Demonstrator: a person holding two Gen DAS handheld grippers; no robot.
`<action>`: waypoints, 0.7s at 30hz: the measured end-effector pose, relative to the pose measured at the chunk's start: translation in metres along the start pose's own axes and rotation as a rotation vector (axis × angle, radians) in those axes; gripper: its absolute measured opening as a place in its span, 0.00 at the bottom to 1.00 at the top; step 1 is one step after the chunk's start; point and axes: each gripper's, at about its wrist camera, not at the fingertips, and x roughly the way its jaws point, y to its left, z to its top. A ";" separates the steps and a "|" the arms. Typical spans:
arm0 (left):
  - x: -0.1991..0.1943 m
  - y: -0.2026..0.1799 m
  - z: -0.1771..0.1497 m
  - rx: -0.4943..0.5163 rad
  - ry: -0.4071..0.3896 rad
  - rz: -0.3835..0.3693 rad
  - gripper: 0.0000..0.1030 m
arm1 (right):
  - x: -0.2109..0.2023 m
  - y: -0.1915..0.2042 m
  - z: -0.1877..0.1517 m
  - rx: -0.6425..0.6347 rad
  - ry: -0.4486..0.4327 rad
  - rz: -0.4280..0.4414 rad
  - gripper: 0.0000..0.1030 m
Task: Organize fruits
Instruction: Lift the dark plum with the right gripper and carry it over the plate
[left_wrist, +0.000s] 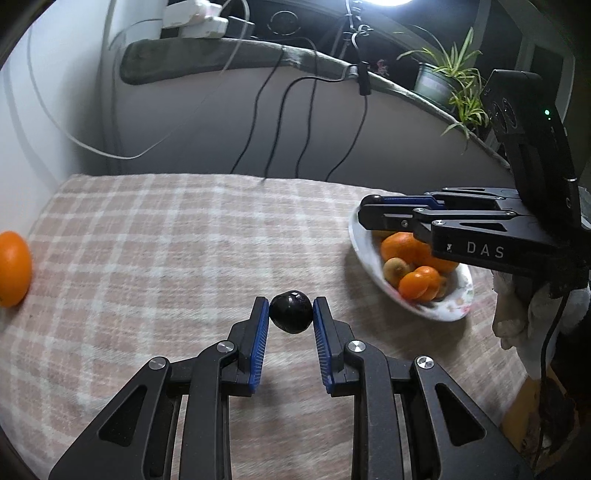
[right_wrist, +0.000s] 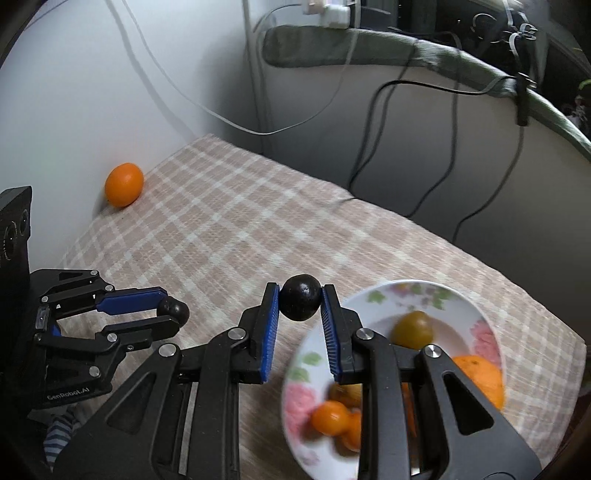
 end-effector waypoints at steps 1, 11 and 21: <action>0.000 -0.003 0.001 0.004 -0.001 -0.006 0.22 | -0.002 -0.004 -0.001 0.006 -0.002 -0.005 0.23; 0.010 -0.025 0.012 0.041 -0.003 -0.037 0.22 | -0.016 -0.044 -0.016 0.061 -0.010 -0.044 0.23; 0.026 -0.041 0.021 0.059 0.013 -0.060 0.22 | -0.017 -0.069 -0.019 0.092 -0.002 -0.067 0.23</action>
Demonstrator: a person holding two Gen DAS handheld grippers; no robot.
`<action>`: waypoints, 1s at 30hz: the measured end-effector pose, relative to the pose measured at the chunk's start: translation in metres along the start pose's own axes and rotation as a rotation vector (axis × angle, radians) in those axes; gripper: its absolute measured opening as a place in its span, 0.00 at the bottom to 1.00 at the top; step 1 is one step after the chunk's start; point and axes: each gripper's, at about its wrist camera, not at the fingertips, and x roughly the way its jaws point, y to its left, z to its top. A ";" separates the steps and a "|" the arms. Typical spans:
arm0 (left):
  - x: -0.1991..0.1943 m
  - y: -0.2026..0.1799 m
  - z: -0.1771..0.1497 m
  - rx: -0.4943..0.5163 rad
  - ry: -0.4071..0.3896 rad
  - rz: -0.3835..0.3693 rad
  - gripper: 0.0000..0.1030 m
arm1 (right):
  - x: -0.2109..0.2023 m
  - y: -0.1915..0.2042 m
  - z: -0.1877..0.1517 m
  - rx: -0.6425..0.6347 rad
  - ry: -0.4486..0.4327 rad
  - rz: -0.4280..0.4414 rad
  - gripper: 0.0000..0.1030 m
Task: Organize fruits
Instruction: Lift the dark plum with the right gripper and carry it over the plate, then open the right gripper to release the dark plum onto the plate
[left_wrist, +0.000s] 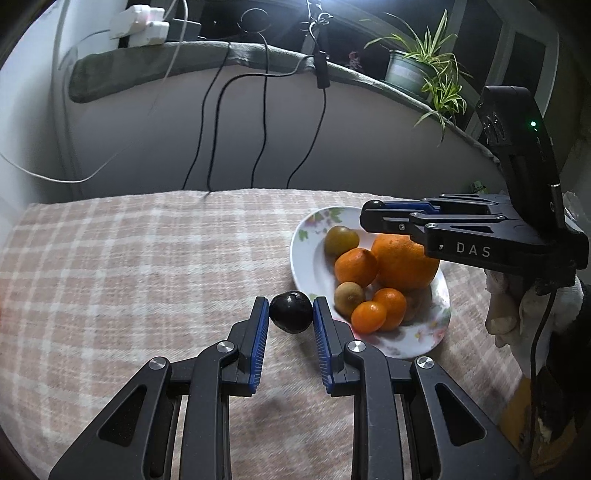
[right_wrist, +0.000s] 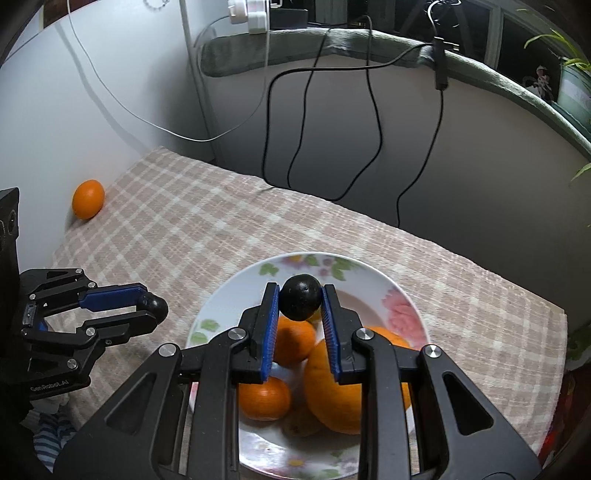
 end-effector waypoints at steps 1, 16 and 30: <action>0.002 -0.002 0.001 0.003 0.002 -0.002 0.22 | 0.001 -0.002 0.000 0.002 0.003 0.000 0.23; 0.015 -0.018 0.008 0.035 0.020 -0.017 0.22 | 0.015 -0.015 0.001 0.012 0.032 0.011 0.23; 0.021 -0.021 0.011 0.032 0.032 -0.033 0.22 | 0.018 -0.016 -0.002 0.013 0.042 0.001 0.23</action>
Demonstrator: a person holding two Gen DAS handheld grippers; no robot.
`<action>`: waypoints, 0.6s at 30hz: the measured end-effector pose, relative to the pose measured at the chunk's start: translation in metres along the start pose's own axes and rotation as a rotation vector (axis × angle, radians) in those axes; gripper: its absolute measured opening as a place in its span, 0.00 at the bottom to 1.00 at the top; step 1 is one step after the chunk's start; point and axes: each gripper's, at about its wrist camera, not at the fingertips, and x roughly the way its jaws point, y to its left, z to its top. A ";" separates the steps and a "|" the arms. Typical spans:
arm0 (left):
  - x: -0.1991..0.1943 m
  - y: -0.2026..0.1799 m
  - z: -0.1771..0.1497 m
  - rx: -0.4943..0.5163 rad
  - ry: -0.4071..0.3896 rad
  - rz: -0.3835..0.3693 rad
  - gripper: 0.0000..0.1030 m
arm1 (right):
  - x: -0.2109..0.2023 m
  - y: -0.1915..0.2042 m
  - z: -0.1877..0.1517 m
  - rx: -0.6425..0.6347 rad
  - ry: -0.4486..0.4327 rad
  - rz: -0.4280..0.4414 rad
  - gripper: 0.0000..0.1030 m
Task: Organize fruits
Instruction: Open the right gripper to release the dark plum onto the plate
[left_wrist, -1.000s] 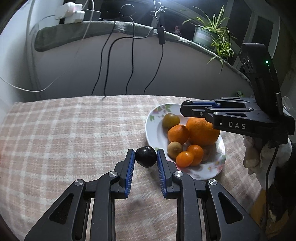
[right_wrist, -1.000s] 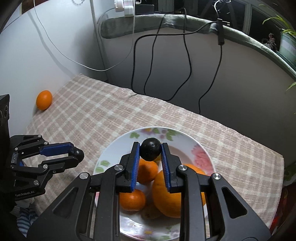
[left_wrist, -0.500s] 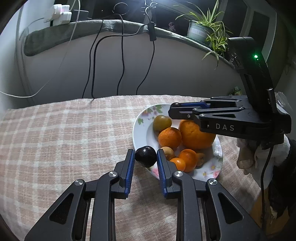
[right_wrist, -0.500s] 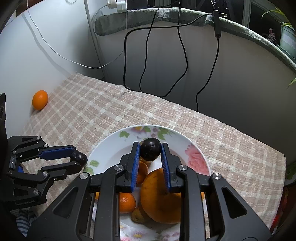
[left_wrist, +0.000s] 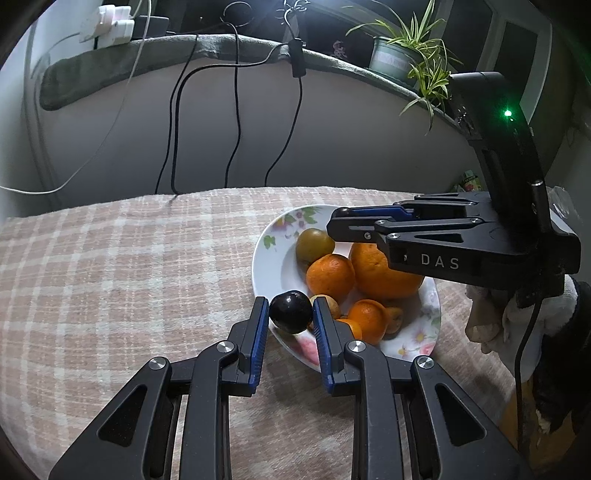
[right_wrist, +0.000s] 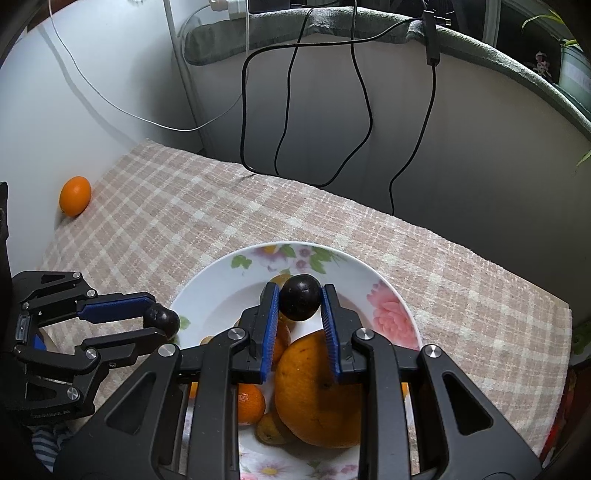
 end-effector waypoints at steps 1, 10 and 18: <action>0.000 0.000 0.000 0.000 -0.001 0.000 0.22 | 0.000 0.000 0.000 0.000 -0.001 0.000 0.23; -0.001 -0.003 0.001 0.005 -0.006 -0.007 0.26 | -0.001 0.002 0.001 -0.005 -0.013 -0.013 0.24; -0.003 -0.005 0.002 0.004 -0.014 -0.016 0.48 | -0.008 0.005 0.002 -0.018 -0.042 -0.035 0.55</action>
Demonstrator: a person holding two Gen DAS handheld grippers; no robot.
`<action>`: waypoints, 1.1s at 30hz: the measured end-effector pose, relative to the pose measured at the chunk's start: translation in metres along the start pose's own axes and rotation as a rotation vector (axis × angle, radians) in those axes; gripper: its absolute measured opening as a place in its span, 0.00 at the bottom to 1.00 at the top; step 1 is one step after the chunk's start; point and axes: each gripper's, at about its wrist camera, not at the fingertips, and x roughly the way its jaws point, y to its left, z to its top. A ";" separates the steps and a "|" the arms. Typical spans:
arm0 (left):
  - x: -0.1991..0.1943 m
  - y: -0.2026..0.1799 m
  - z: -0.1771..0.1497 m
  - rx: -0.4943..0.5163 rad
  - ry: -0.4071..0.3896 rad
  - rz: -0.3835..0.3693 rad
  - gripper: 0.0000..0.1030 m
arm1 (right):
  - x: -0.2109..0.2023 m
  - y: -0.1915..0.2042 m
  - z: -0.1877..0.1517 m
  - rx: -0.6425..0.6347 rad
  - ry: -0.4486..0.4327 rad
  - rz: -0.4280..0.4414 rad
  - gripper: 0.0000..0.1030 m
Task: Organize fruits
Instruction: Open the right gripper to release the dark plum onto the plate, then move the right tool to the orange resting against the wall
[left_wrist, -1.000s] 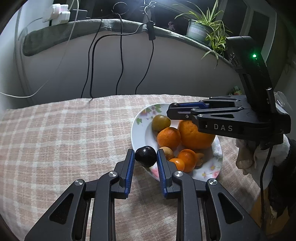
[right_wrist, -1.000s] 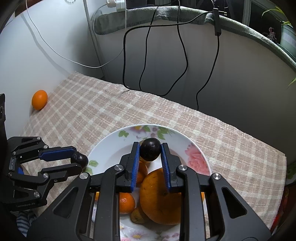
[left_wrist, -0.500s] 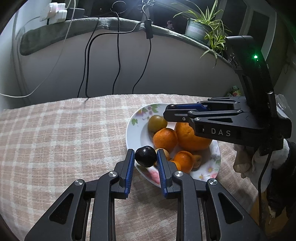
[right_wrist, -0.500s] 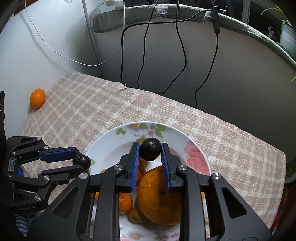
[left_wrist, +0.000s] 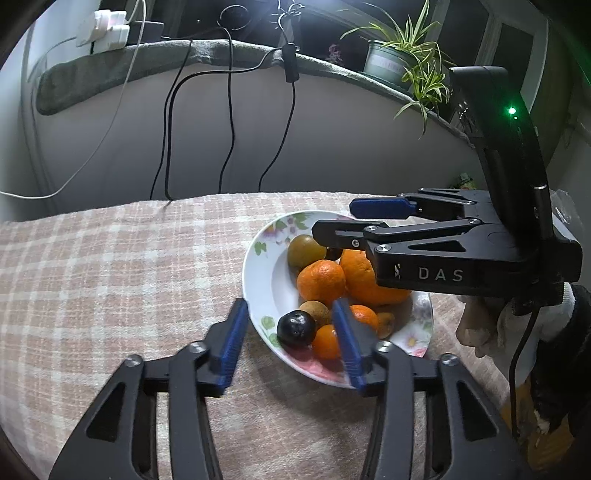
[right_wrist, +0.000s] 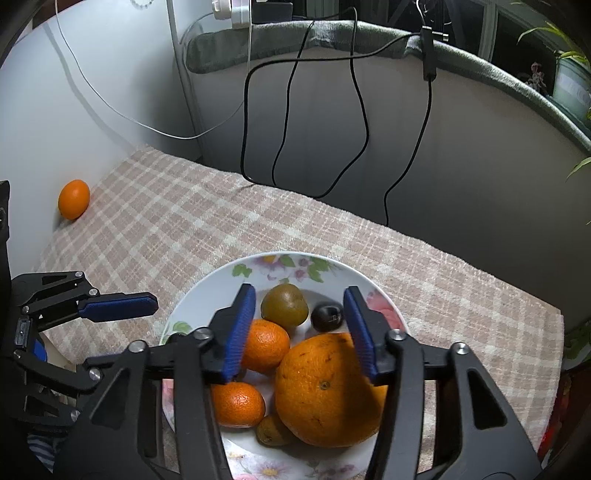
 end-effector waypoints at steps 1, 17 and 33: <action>0.000 0.000 0.000 -0.001 0.000 0.000 0.49 | -0.001 0.001 0.000 -0.003 -0.004 -0.005 0.59; -0.008 0.003 0.000 -0.025 -0.006 0.037 0.74 | -0.021 0.015 0.005 -0.029 -0.072 -0.092 0.87; -0.029 0.014 -0.004 -0.046 -0.035 0.086 0.77 | -0.038 0.040 0.009 -0.071 -0.114 -0.112 0.90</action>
